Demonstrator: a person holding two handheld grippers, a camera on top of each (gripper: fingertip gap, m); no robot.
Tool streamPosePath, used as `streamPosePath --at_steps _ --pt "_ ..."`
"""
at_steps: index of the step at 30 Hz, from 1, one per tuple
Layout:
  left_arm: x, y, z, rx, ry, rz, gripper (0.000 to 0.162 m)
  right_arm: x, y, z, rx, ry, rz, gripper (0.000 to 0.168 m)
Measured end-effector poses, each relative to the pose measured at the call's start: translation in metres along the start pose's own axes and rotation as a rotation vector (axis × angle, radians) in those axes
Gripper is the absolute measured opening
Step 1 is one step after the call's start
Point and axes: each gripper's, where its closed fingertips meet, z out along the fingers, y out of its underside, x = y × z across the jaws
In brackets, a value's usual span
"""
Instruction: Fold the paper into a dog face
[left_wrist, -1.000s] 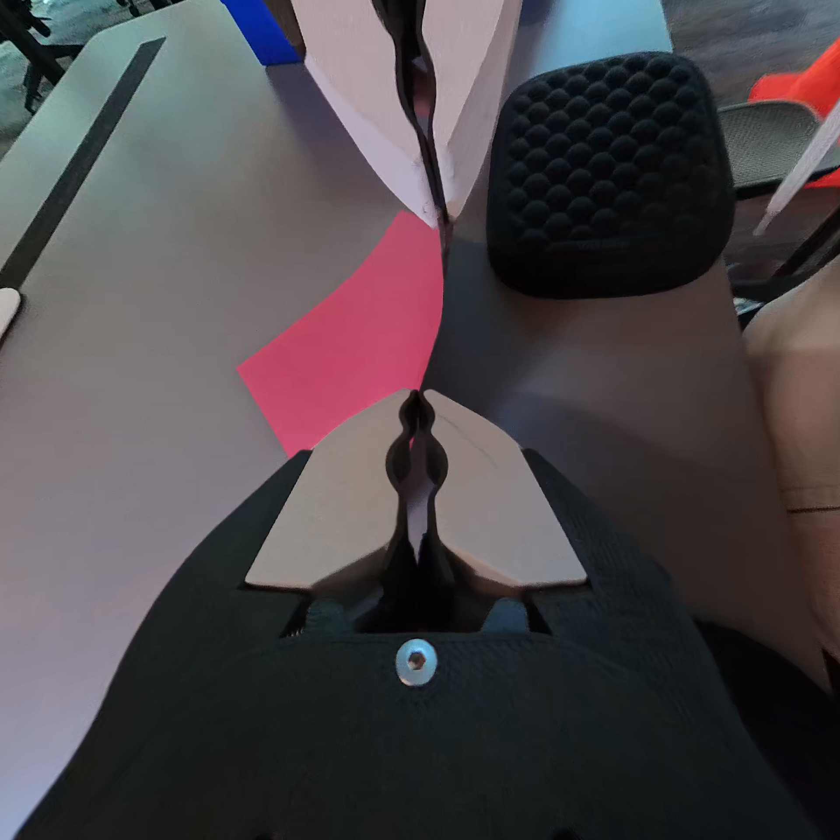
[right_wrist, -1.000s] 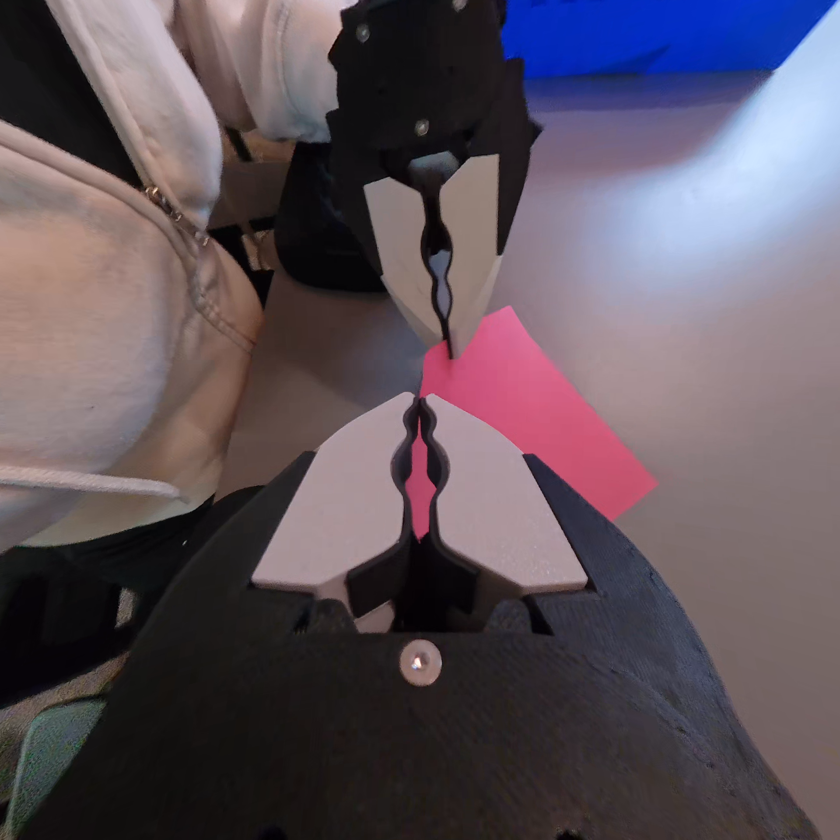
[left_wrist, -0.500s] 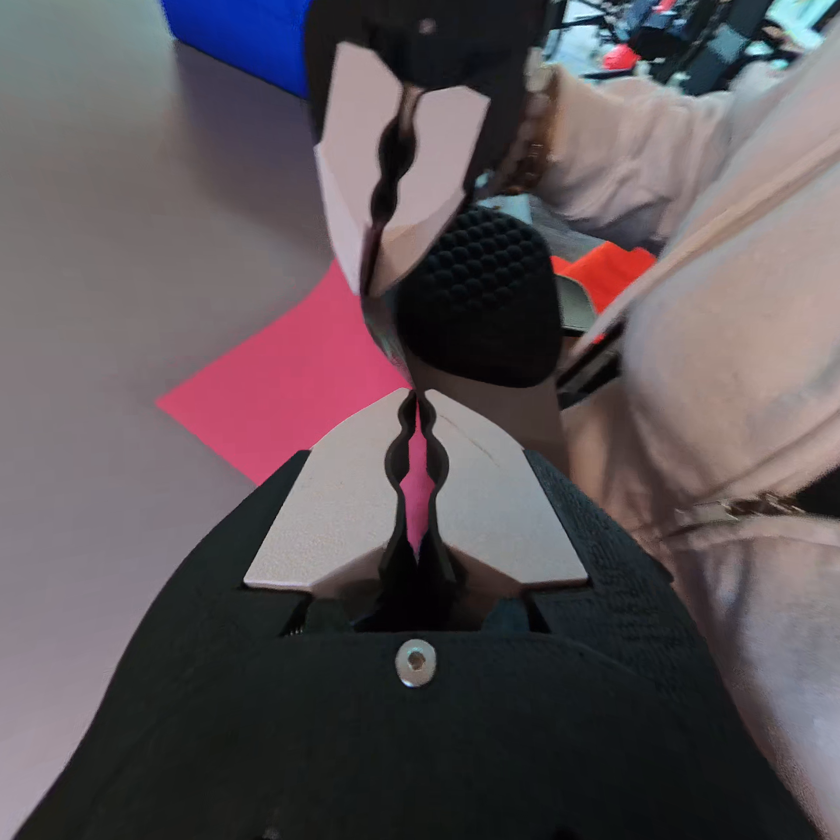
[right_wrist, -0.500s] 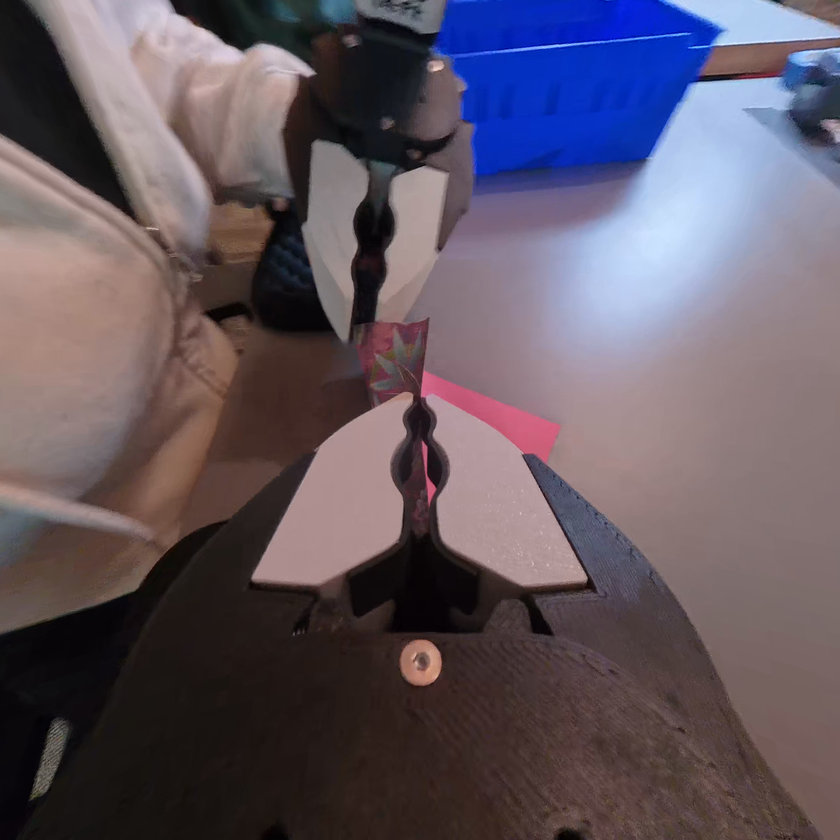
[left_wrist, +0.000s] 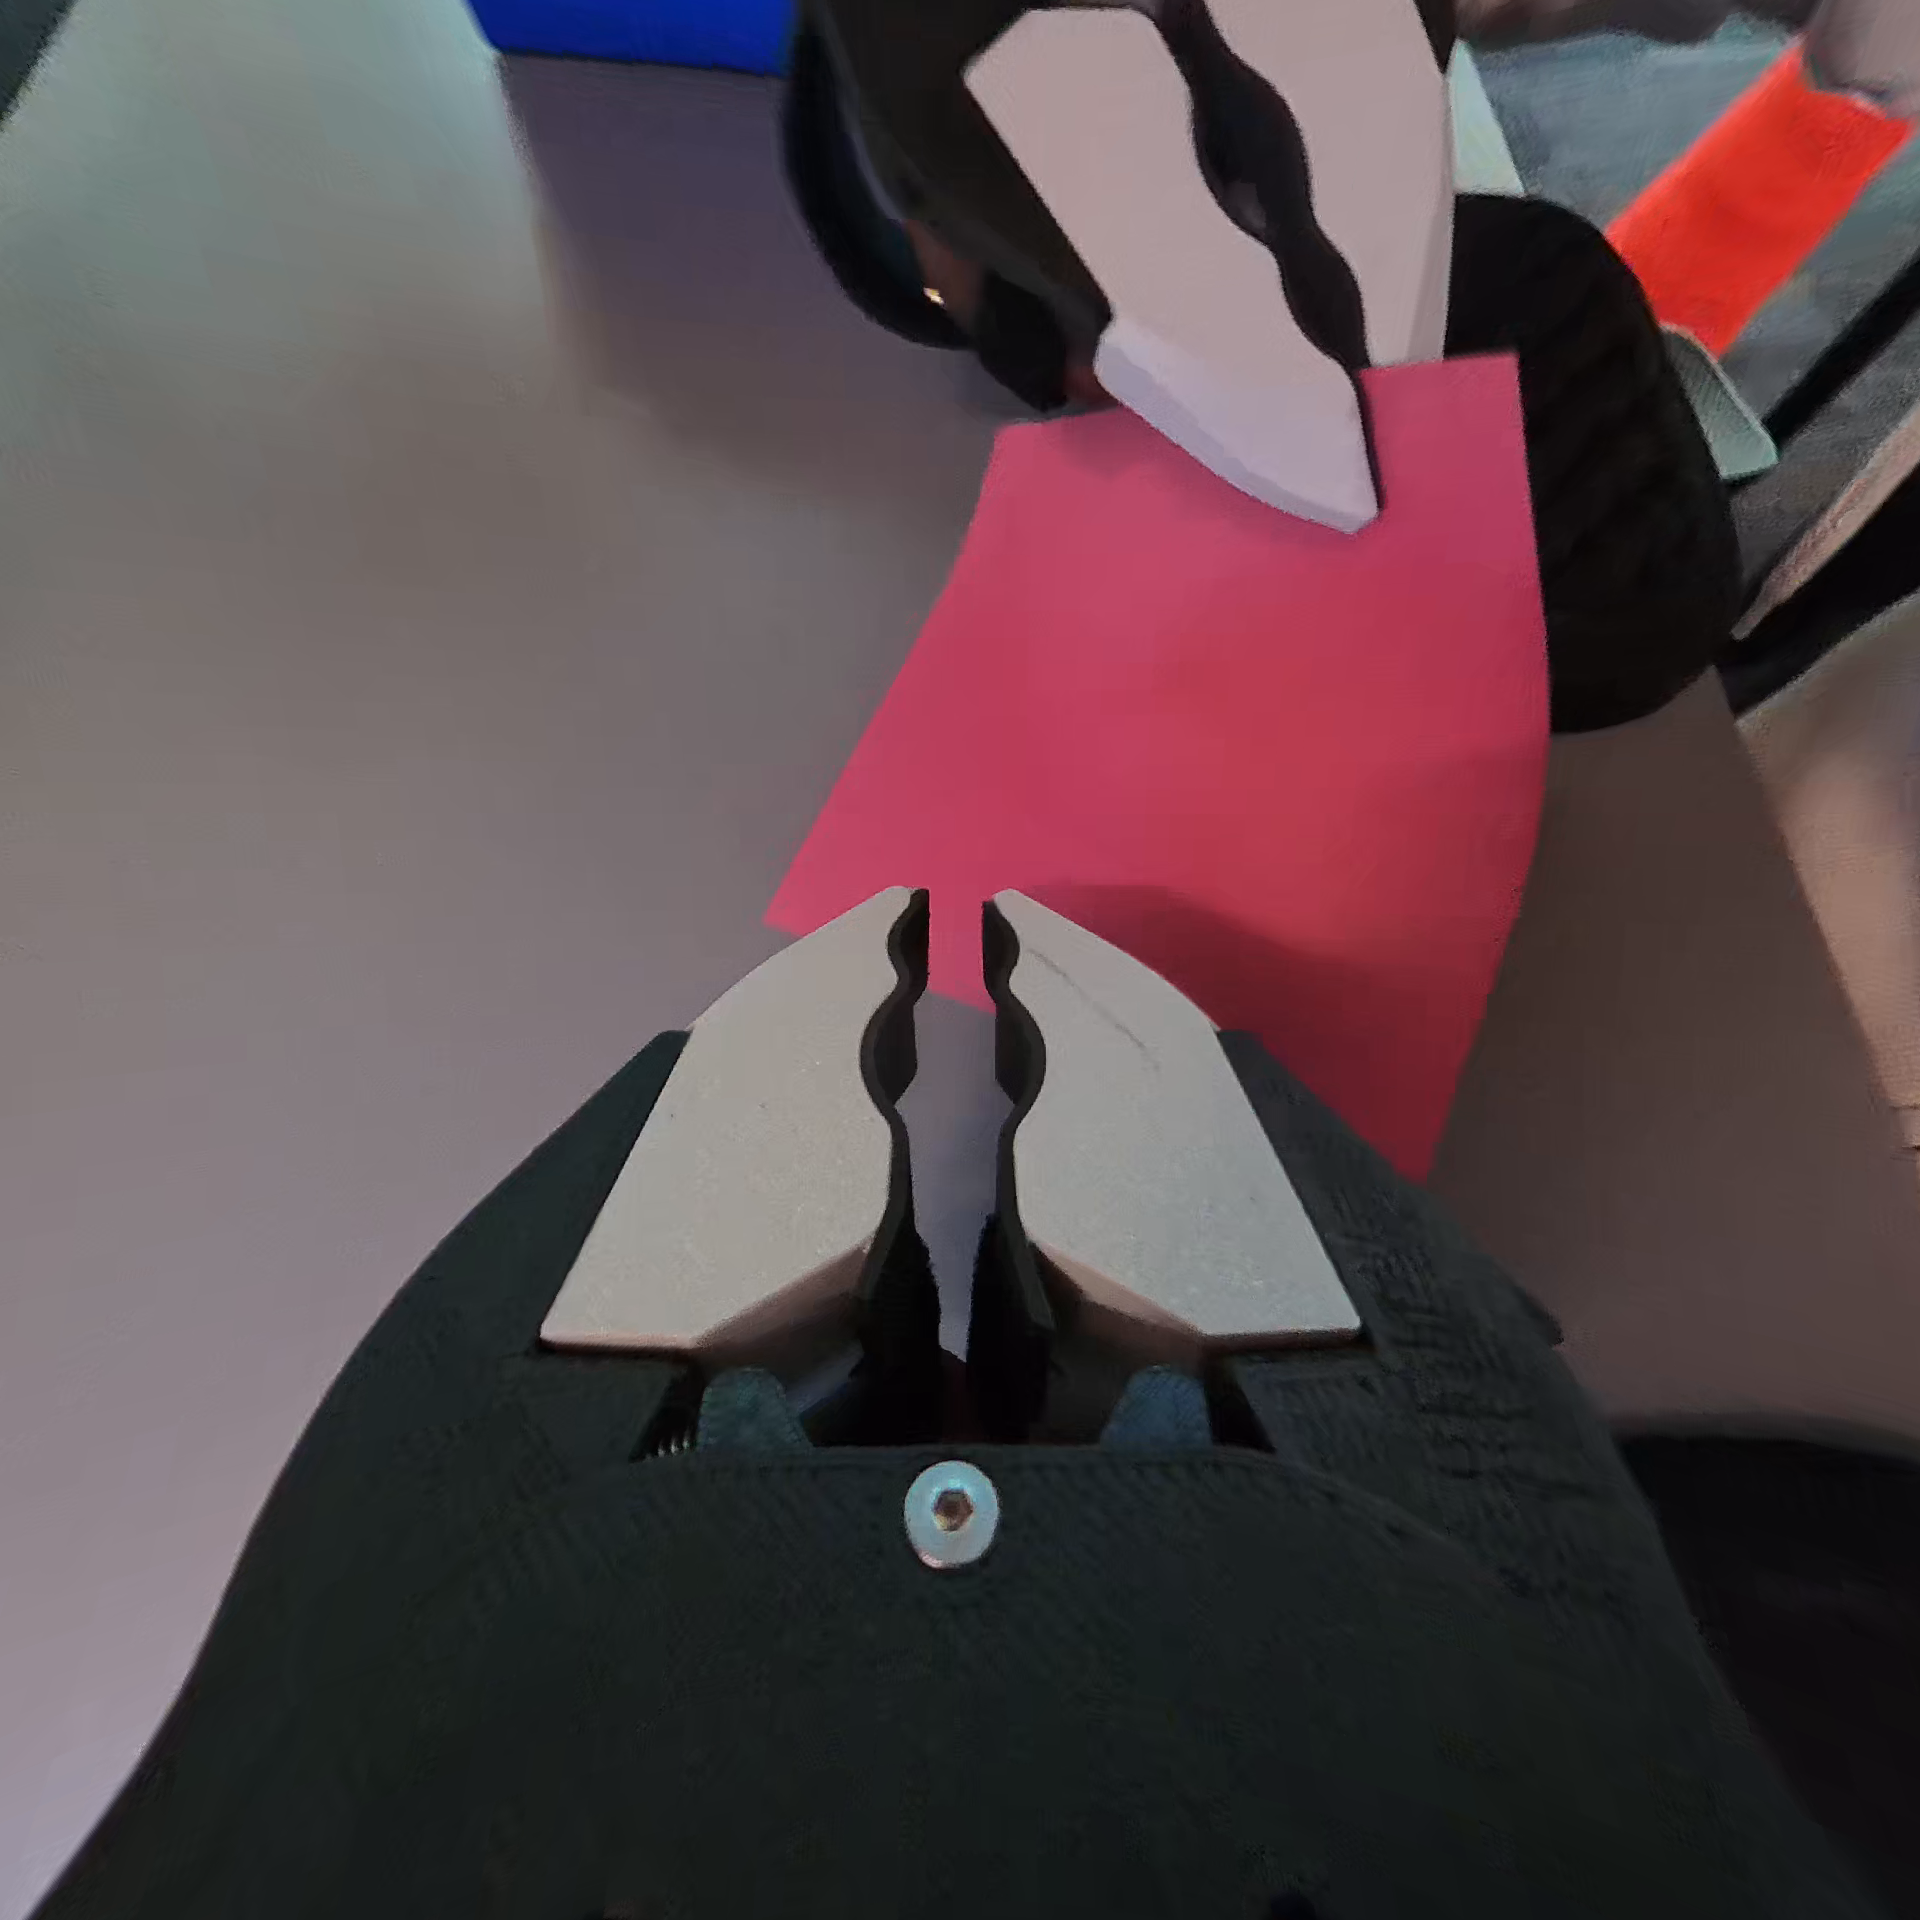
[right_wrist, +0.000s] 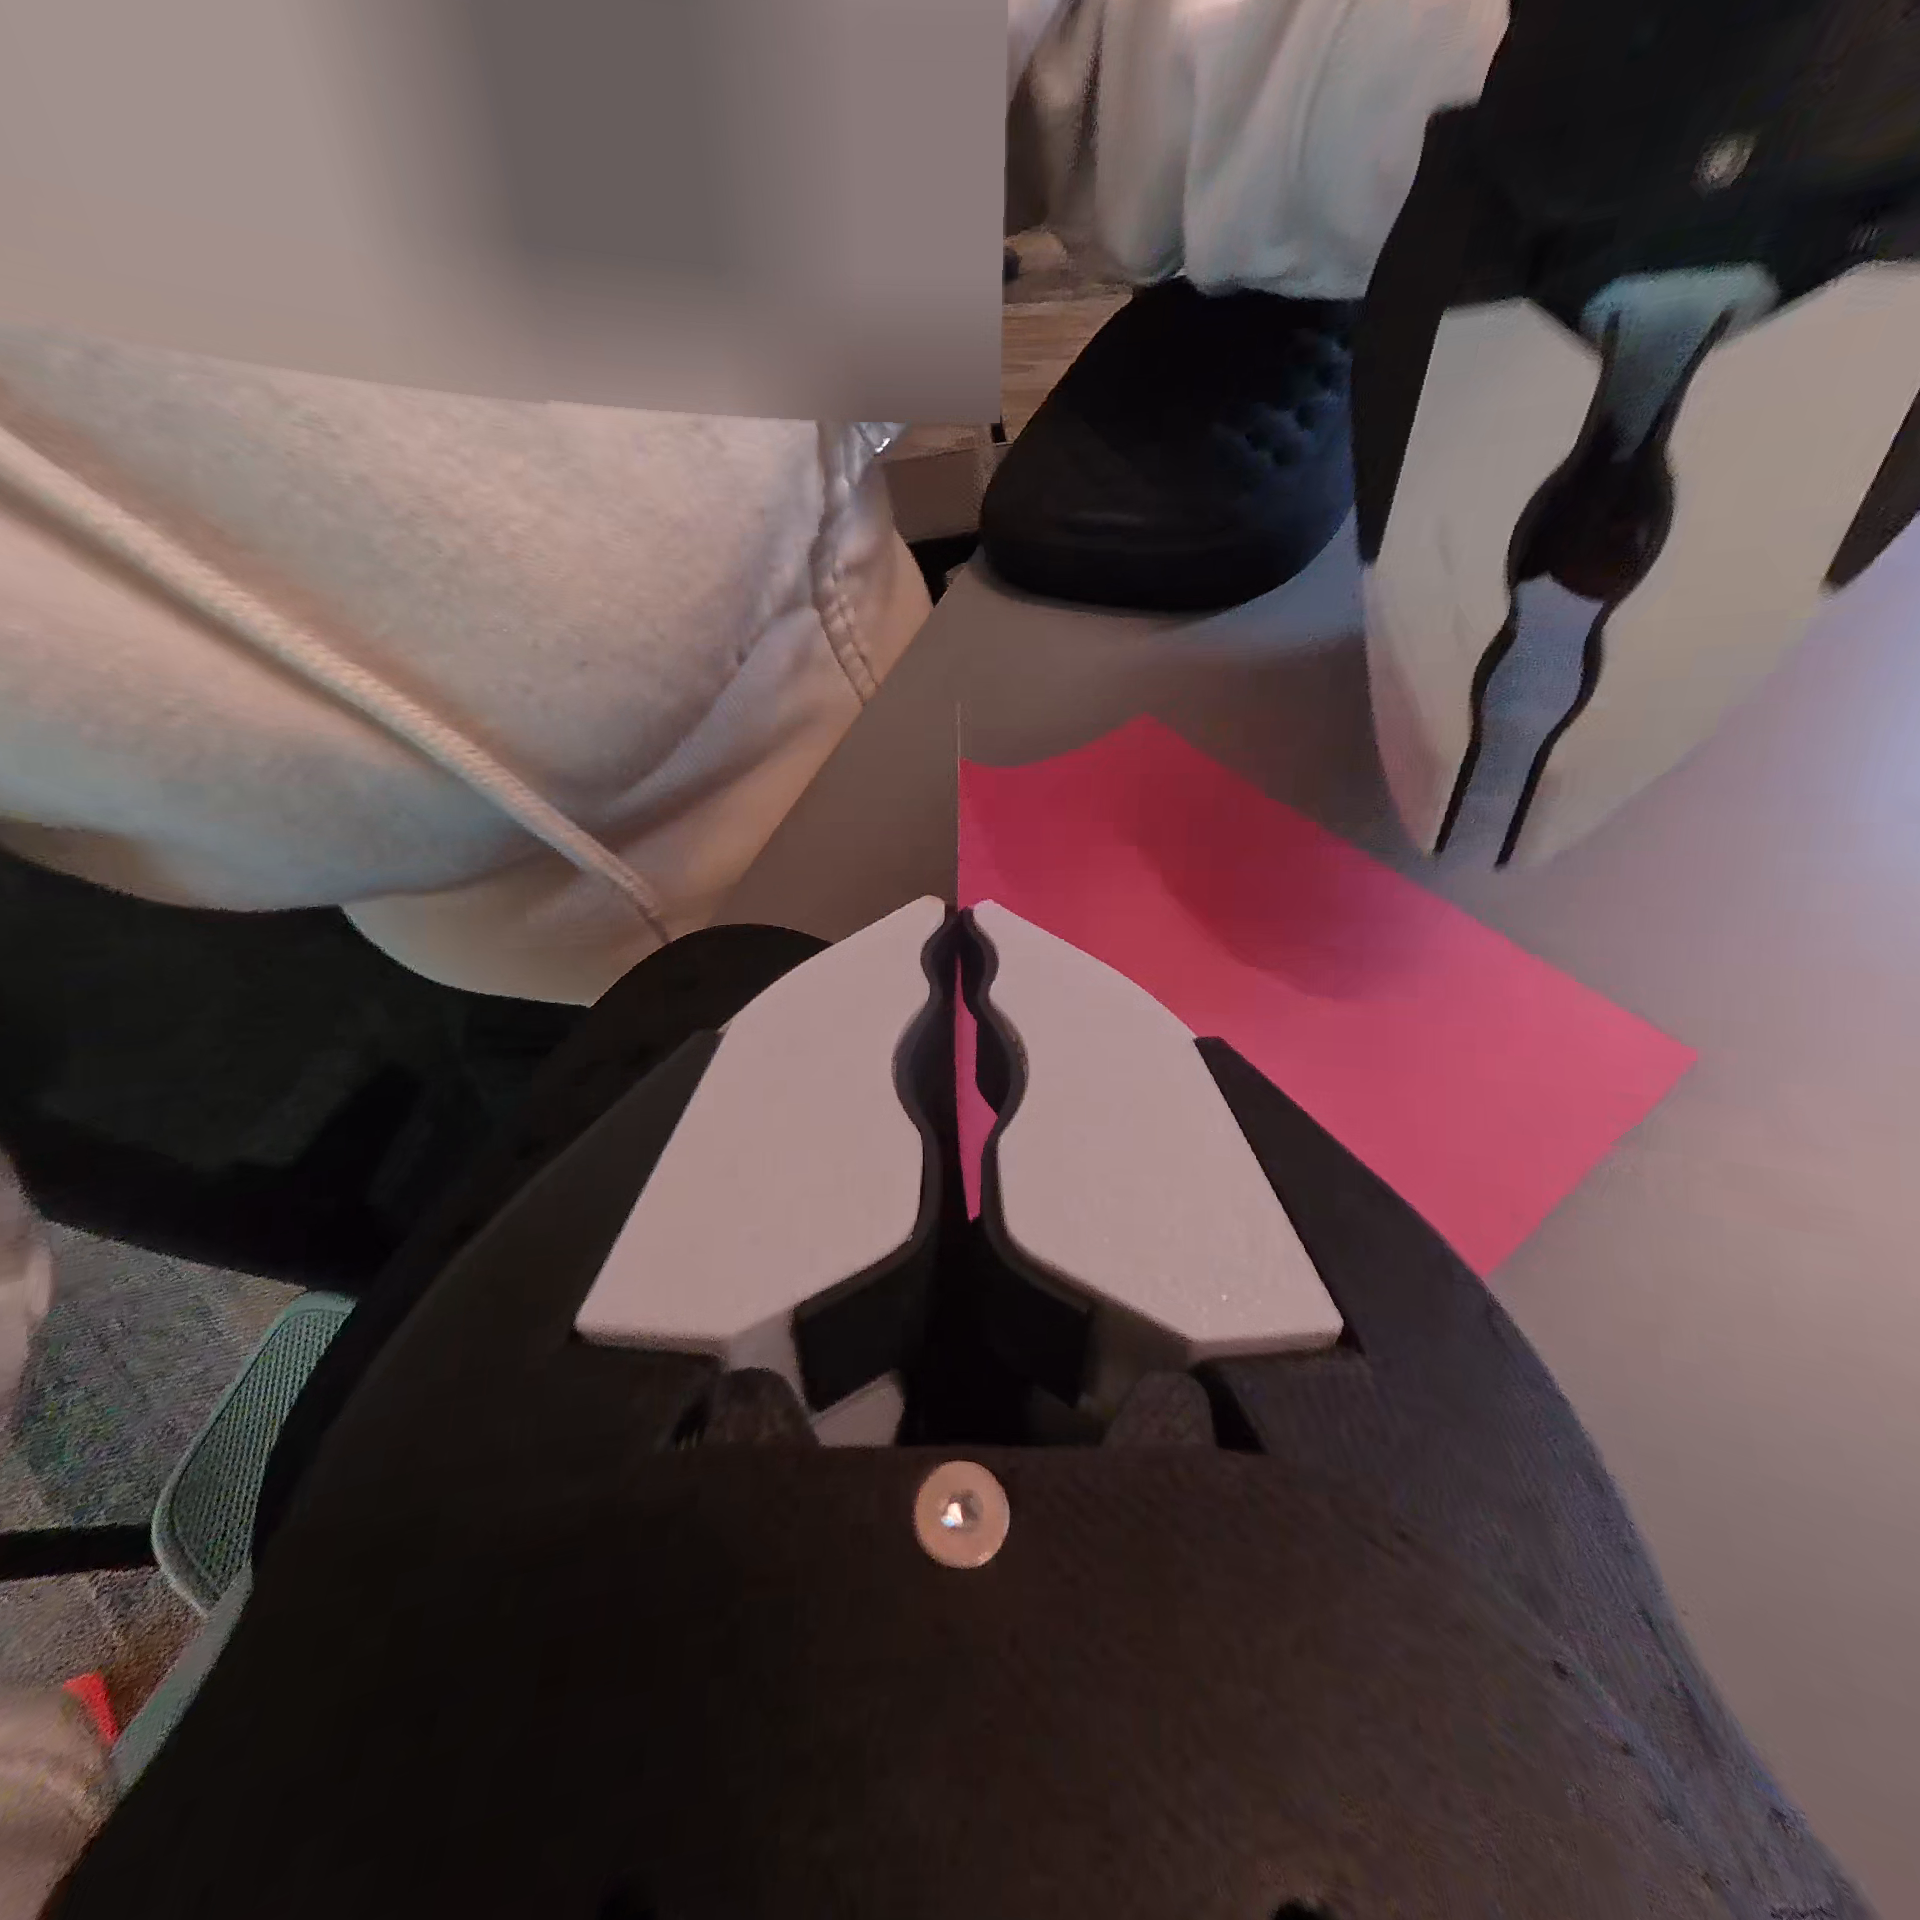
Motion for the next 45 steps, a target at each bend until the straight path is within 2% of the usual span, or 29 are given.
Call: streamPosePath --at_steps 1,4,8,11,15,20,26,28,32,38,45 --pt "0.002 0.005 0.007 -0.032 0.0 0.031 0.01 0.001 0.0 -0.001 -0.002 -0.007 0.001 0.0" --pt "0.003 0.022 0.022 -0.108 -0.033 0.093 0.007 0.003 0.0 -0.003 -0.003 -0.016 0.016 0.0" --pt "0.003 0.024 0.027 -0.094 -0.064 0.034 0.0 0.009 0.001 -0.006 0.009 -0.022 0.075 0.0" --pt "0.008 0.024 0.027 -0.09 -0.048 0.014 0.001 0.041 0.006 -0.013 0.016 0.09 0.255 0.0" --pt "0.013 0.024 0.027 -0.081 -0.007 0.006 0.001 0.075 0.016 -0.014 0.022 0.119 0.496 0.0" --pt "0.014 0.024 0.027 -0.075 -0.006 0.009 0.001 0.093 0.028 -0.008 -0.1 0.078 0.595 0.0" --pt "0.015 0.024 0.027 -0.072 0.031 -0.025 0.001 0.096 0.04 0.001 -0.264 -0.021 0.82 0.001" --pt "0.015 0.025 0.025 -0.072 0.042 -0.03 0.0 0.097 0.042 0.003 -0.298 -0.045 0.849 0.001" --pt "-0.004 0.029 0.012 -0.036 -0.044 -0.03 0.002 0.097 0.042 0.003 -0.322 -0.062 0.853 0.001" --pt "0.001 0.032 0.016 -0.07 -0.033 0.017 0.0 0.101 0.04 0.004 -0.32 -0.063 0.877 0.0" --pt "0.001 0.033 0.017 -0.069 0.008 -0.031 0.001 0.112 0.04 0.003 -0.387 -0.029 0.877 0.0"
